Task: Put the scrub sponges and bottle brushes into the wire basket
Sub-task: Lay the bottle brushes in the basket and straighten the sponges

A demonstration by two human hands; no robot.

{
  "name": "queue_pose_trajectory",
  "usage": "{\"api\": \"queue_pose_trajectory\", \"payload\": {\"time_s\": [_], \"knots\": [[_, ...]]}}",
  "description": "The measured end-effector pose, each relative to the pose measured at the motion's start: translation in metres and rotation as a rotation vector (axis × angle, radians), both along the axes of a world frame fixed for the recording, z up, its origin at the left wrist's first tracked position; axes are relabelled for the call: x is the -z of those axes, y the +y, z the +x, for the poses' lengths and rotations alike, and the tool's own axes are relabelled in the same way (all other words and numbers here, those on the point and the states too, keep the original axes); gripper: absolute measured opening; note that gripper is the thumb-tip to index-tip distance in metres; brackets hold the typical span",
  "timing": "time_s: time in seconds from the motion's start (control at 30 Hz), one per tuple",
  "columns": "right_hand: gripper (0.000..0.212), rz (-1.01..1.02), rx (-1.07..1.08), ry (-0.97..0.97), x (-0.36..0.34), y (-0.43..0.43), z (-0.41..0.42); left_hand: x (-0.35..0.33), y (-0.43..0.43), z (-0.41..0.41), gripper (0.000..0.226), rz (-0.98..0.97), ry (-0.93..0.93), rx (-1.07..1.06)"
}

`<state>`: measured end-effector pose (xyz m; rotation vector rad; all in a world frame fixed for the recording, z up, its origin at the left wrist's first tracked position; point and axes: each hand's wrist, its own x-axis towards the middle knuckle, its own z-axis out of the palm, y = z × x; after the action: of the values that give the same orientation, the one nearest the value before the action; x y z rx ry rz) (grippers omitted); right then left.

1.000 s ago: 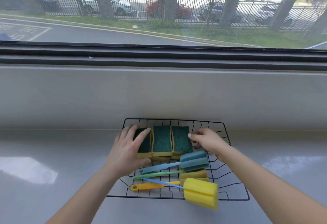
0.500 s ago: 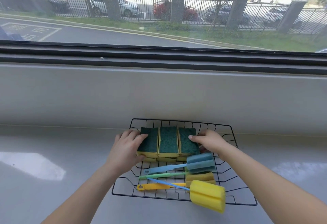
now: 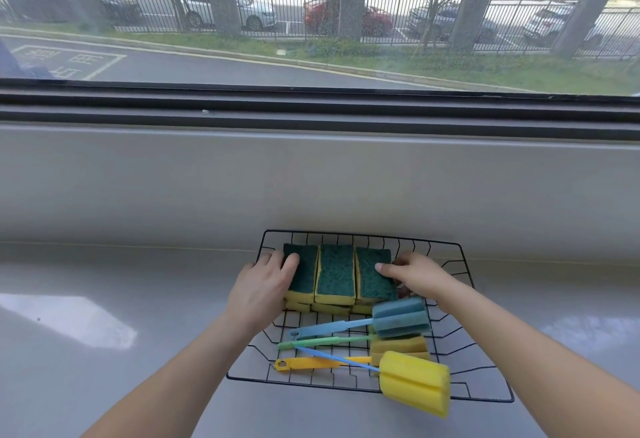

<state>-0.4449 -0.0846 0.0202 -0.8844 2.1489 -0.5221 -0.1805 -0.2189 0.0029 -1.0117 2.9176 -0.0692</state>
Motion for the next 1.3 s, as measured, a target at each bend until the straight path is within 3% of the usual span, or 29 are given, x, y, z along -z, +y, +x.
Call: {"api": "queue_pose_trajectory", "payload": {"time_s": [0.33, 0.57, 0.73, 1.13, 1.3], "knots": [[0.065, -0.015, 0.016, -0.010, 0.004, 0.000, -0.002, 0.005, 0.000, 0.001, 0.075, -0.001, 0.053, -0.015], [0.057, -0.067, 0.051, -0.001, 0.006, -0.004, 0.003, 0.007, -0.004, 0.000, 0.075, 0.006, 0.090, 0.001], [0.060, 0.000, -0.009, 0.040, 0.003, -0.007, -0.002, 0.011, -0.006, 0.001, 0.078, 0.003, 0.106, 0.006], [0.068, -0.050, 0.057, -0.011, -0.004, 0.008, -0.002, 0.000, 0.009, 0.006, 0.089, 0.052, 0.191, -0.128], [0.043, -0.242, 0.187, -0.074, -0.015, 0.041, -0.005, -0.006, 0.032, 0.020, 0.071, 0.051, 0.298, -0.137]]}}
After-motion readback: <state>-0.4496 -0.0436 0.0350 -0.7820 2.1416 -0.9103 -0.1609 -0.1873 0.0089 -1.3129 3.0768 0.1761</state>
